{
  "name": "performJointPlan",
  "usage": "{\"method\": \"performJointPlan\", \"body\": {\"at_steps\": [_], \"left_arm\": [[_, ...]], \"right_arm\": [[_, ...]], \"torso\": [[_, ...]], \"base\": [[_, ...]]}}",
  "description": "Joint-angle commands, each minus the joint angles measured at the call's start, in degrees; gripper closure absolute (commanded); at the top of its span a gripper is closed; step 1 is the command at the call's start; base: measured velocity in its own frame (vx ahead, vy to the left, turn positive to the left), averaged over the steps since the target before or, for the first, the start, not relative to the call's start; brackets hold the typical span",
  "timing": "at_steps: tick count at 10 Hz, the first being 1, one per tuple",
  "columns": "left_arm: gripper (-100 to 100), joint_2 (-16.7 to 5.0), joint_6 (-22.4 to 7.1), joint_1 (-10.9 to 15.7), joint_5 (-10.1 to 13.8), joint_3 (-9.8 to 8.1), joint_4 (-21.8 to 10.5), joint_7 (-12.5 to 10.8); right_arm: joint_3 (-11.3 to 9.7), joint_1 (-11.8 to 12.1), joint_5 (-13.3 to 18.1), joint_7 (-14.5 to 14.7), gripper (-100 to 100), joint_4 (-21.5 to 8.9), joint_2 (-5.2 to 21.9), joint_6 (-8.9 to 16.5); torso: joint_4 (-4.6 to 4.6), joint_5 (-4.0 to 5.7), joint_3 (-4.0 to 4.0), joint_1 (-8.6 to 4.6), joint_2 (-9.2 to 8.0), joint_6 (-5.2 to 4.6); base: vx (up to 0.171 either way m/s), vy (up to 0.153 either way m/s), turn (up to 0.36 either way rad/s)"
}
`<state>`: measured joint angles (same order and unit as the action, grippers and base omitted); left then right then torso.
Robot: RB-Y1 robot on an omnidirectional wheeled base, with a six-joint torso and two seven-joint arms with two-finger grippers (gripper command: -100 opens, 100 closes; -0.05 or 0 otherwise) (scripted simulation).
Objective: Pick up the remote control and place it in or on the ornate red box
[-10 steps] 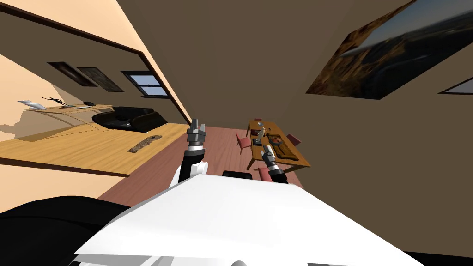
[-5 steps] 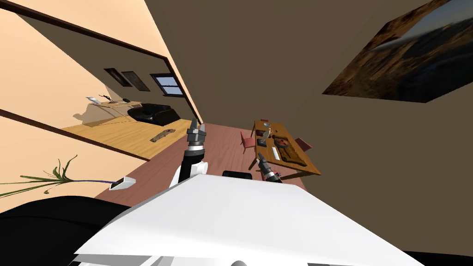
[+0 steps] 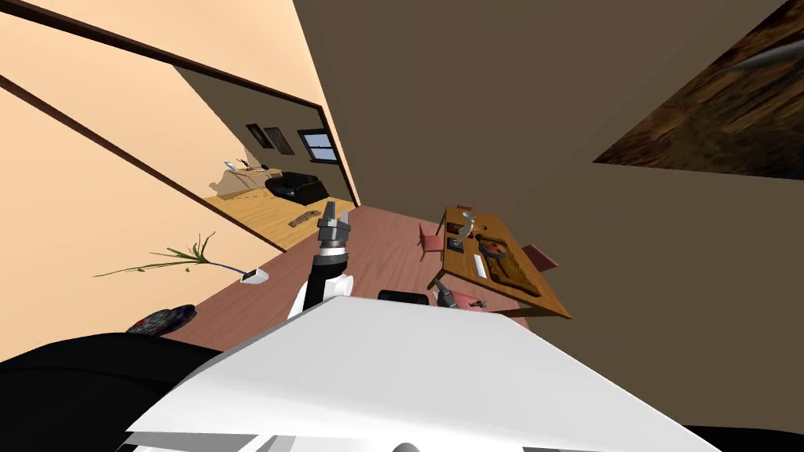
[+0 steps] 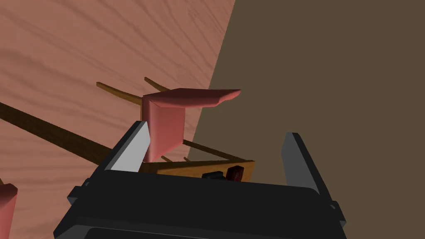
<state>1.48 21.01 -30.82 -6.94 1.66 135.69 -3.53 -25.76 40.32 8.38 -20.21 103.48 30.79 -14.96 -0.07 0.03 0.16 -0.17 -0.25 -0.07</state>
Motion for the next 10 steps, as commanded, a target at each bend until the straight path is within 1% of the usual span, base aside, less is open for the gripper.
{"method": "performJointPlan", "body": {"at_steps": [1,2,3,4,6,7,9,10], "left_arm": [[0,0.0,0.0,0.0,0.0,0.0,0.0,0.0],[0,0.0,0.0,0.01,0.0,0.01,0.0,0.0],[0,0.0,0.0,0.0,0.0,0.0,0.0,0.0],[0,0.0,0.0,0.01,0.0,0.0,0.0,0.0],[0,0.0,0.0,0.01,0.0,0.0,0.0,0.0],[0,0.0,0.0,0.0,0.0,0.0,0.0,0.0],[0,-0.01,0.0,0.01,0.0,0.0,0.0,0.0],[0,-0.01,0.0,0.0,0.0,-0.01,0.0,0.0]], "right_arm": [[-2.74,0.77,0.24,-1.99,-100,-2.86,1.69,-0.45],[-2.74,0.77,0.24,-1.99,-100,-3.51,1.69,-0.45],[-4.66,1.64,0.33,-3.83,-100,-5.6,3.58,-0.3],[-4.66,1.64,0.33,-3.83,-100,-5.64,3.58,-0.3],[-8.16,3.17,0.43,-7.29,-100,-9.57,7.15,-0.07],[-8.16,3.17,0.43,-7.54,-100,-10.12,7.37,-0.07],[-11.16,4.4,0.45,-11.24,-100,-14.52,11.13,0.08],[-11.16,4.4,0.45,-11.26,-100,-14.33,11.13,0.08]], "torso": [[0.0,0.0,0.0,0.0,0.0,0.0],[0.01,0.01,-0.02,0.01,0.04,0.06],[0.02,0.01,-0.06,-0.03,0.11,0.01],[0.03,0.02,-0.08,-0.04,0.13,0.05],[0.04,0.01,-0.09,-0.06,0.16,0.04],[0.03,0.03,-0.09,-0.1,0.15,0.04],[0.05,0.03,-0.13,-0.17,0.23,0.07],[0.05,0.05,-0.16,-0.24,0.28,0.03]], "base": [[-0.059,0.009,0.309],[-0.043,0.001,0.143],[-0.038,0.002,0.265],[-0.03,-0.004,0.177],[-0.034,-0.003,0.37],[-0.023,-0.015,0.2],[-0.012,-0.028,0.43],[0.003,-0.036,0.17]]}}
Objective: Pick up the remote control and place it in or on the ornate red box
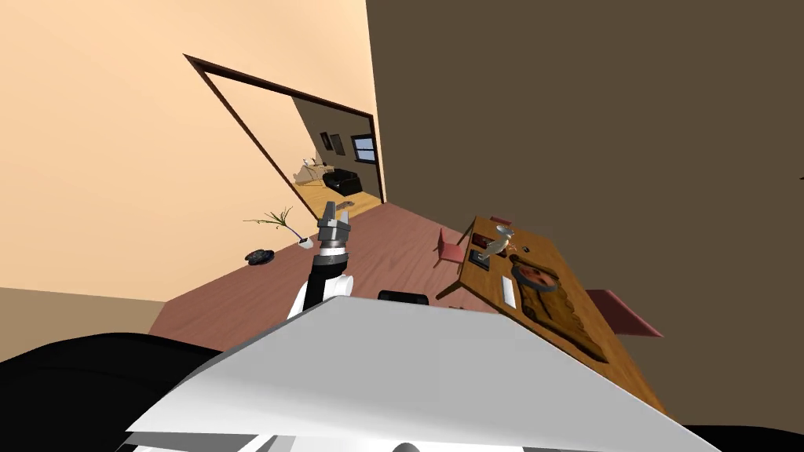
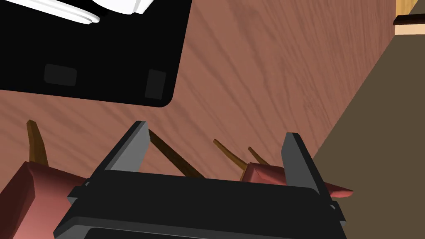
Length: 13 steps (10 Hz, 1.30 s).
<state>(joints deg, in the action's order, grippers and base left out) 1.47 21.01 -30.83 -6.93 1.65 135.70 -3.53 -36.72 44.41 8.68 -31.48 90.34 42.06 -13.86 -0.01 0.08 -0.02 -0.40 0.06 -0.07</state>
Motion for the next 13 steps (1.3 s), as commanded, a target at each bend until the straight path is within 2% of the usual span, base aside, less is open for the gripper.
{"method": "performJointPlan", "body": {"at_steps": [1,3,4,5,7,9,10,12,13], "left_arm": [[0,0.0,0.0,0.0,0.0,0.0,0.0,0.0],[0,0.0,0.0,0.01,0.0,0.01,0.0,0.0],[0,0.0,0.0,0.0,0.0,0.0,0.0,0.0],[0,0.0,0.0,0.0,0.0,0.0,0.0,0.0],[0,0.0,0.0,-0.01,0.0,-0.01,0.0,0.0],[0,0.0,0.0,0.0,0.0,0.0,0.0,0.0],[0,-0.01,0.0,0.0,0.0,0.0,0.0,0.0],[0,-0.01,0.0,0.0,0.0,-0.01,0.0,0.0],[0,-0.01,0.0,0.0,0.0,-0.01,0.0,0.0]], "right_arm": [[-0.2,0.31,0.15,0.02,-100,-1.69,-0.14,-1.03],[-2.68,1.25,0.1,-3.12,-100,-5.87,3.22,-0.95],[-2.68,1.25,0.1,-3.62,-100,-6.5,3.52,-0.95],[-3.74,1.62,0.05,-5.39,-100,-8.32,5.27,-0.94],[-3.74,1.62,0.05,-5.39,-100,-8.92,5.27,-0.94],[-5.5,2.14,-0.1,-8.81,-100,-12.81,8.56,-0.95],[-5.5,2.14,-0.1,-8.81,-100,-13.69,8.56,-0.95],[-6.85,2.36,-0.29,-12.03,-100,-17.57,11.52,-0.98],[-6.85,2.36,-0.29,-12.03,-100,-18.25,11.52,-0.98]], "torso": [[0.0,0.0,0.0,0.0,0.0,0.0],[0.01,-0.03,-0.01,0.07,0.02,0.04],[0.01,0.0,-0.05,-0.07,0.08,0.05],[0.02,0.02,-0.05,-0.08,0.09,0.01],[0.02,0.02,-0.06,-0.05,0.11,-0.02],[0.02,-0.01,-0.08,0.01,0.15,0.05],[0.03,0.01,-0.1,-0.16,0.17,0.04],[0.04,0.04,-0.13,-0.22,0.23,0.03],[0.05,0.06,-0.15,-0.39,0.27,0.04]], "base": [[0.004,-0.016,0.0],[0.013,-0.034,0.352],[0.016,-0.058,0.251],[0.022,-0.056,0.398],[0.012,-0.037,0.068],[0.028,-0.056,0.366],[0.024,-0.087,0.254],[0.044,-0.115,0.382],[0.014,-0.012,0.04]]}}
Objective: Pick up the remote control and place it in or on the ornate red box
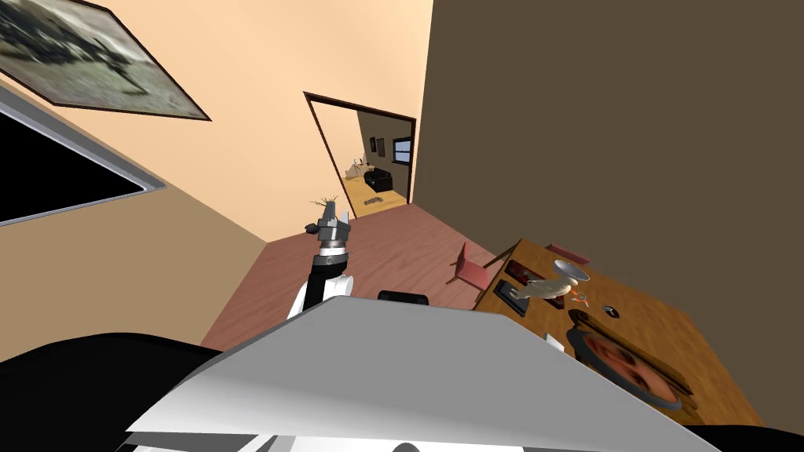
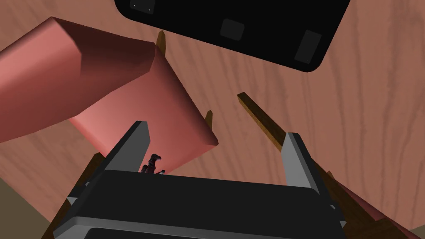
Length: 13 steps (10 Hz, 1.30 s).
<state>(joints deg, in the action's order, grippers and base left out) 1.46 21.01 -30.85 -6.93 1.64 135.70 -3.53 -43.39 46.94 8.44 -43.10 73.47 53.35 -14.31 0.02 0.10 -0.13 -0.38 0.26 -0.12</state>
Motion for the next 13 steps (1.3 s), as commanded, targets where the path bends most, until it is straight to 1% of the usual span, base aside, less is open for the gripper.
{"method": "performJointPlan", "body": {"at_steps": [1,3,10,11,12,13], "left_arm": [[0,0.0,0.0,0.0,0.0,0.0,0.0,0.0],[0,0.01,0.0,0.01,0.0,0.01,0.0,0.0],[0,0.0,0.0,0.0,0.0,0.0,0.0,0.0],[0,0.0,0.0,0.0,0.0,0.0,0.0,0.0],[0,0.0,0.0,-0.01,0.0,0.0,0.0,0.0],[0,0.0,0.0,-0.01,0.0,0.0,0.0,0.0]], "right_arm": [[-0.74,-0.16,-0.16,-1.92,-100,-2.86,1.56,-0.54],[-0.74,-0.16,-0.16,-1.92,-100,-3.53,1.56,-0.54],[-0.74,-0.16,-0.16,-1.92,-100,-3.53,1.56,-0.54],[-0.78,0.7,1.02,0.05,-100,-4.57,2.31,-1.59],[-0.79,1.01,1.44,0.78,-100,-4.97,2.59,-1.97],[-0.79,1.68,2.4,2.43,-100,-5.92,3.22,-2.82]], "torso": [[0.0,0.0,0.0,0.0,0.0,0.0],[-0.04,-0.07,0.11,0.23,-0.18,0.01],[-0.02,-0.06,0.06,0.18,-0.09,0.0],[-0.02,-0.06,0.04,0.16,-0.07,0.0],[0.03,-0.06,-0.07,0.13,0.15,-0.03],[0.07,-0.03,-0.19,0.05,0.34,0.0]], "base": [[-0.029,0.021,0.097],[-0.024,0.016,0.077],[0.001,-0.001,-0.003],[0.086,-0.016,-0.133],[0.135,-0.037,-0.118],[0.152,-0.039,-0.152]]}}
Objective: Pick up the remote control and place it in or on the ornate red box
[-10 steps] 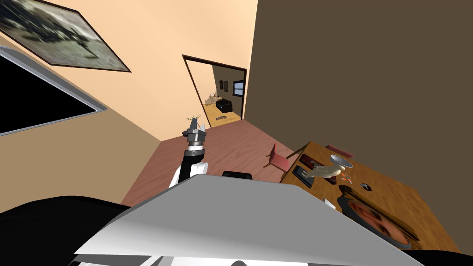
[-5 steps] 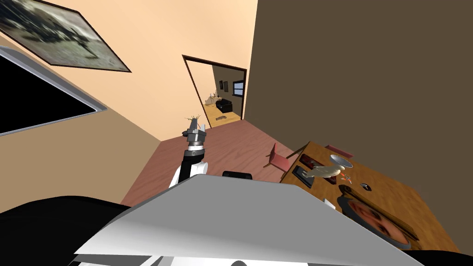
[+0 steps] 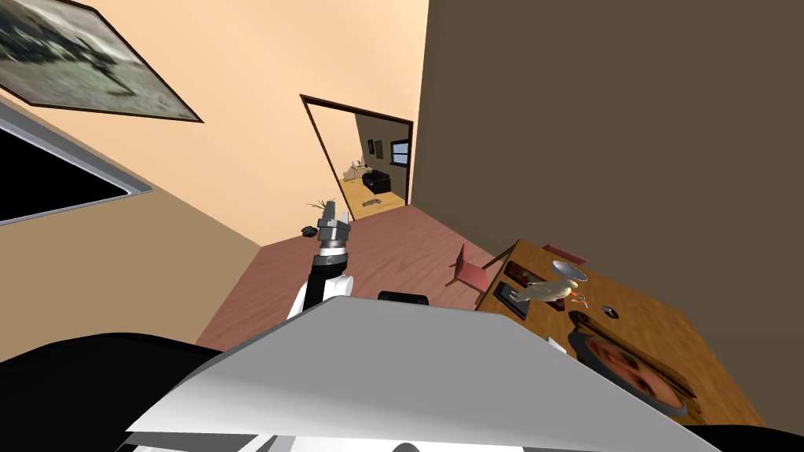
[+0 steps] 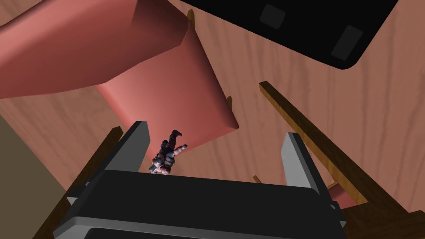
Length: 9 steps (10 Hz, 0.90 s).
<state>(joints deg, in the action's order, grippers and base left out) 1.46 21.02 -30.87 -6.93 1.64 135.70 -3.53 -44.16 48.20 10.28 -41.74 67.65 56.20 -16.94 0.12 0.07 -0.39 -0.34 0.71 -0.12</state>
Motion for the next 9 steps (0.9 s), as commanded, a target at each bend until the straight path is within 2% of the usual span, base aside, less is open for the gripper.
{"method": "performJointPlan", "body": {"at_steps": [1,7,9], "left_arm": [[0,0.0,0.0,0.0,0.0,0.0,0.0,0.0],[0,0.0,0.0,0.01,0.0,0.0,0.0,0.0],[0,0.0,0.0,0.01,0.0,0.0,0.0,0.0]], "right_arm": [[-0.02,0.77,1.07,1.95,-100,-0.64,0.72,-0.65],[0.26,3.04,4.65,8.37,-100,-4.82,3.59,-3.85],[0.78,3.31,5.47,10.19,-100,-6.29,4.83,-4.69]], "torso": [[0.0,0.0,0.0,0.0,0.0,0.0],[-0.01,0.0,0.03,0.03,-0.07,0.03],[-0.01,0.02,0.01,-0.05,-0.02,0.06]], "base": [[0.159,-0.022,-0.081],[0.118,-0.026,-0.084],[0.158,-0.047,0.027]]}}
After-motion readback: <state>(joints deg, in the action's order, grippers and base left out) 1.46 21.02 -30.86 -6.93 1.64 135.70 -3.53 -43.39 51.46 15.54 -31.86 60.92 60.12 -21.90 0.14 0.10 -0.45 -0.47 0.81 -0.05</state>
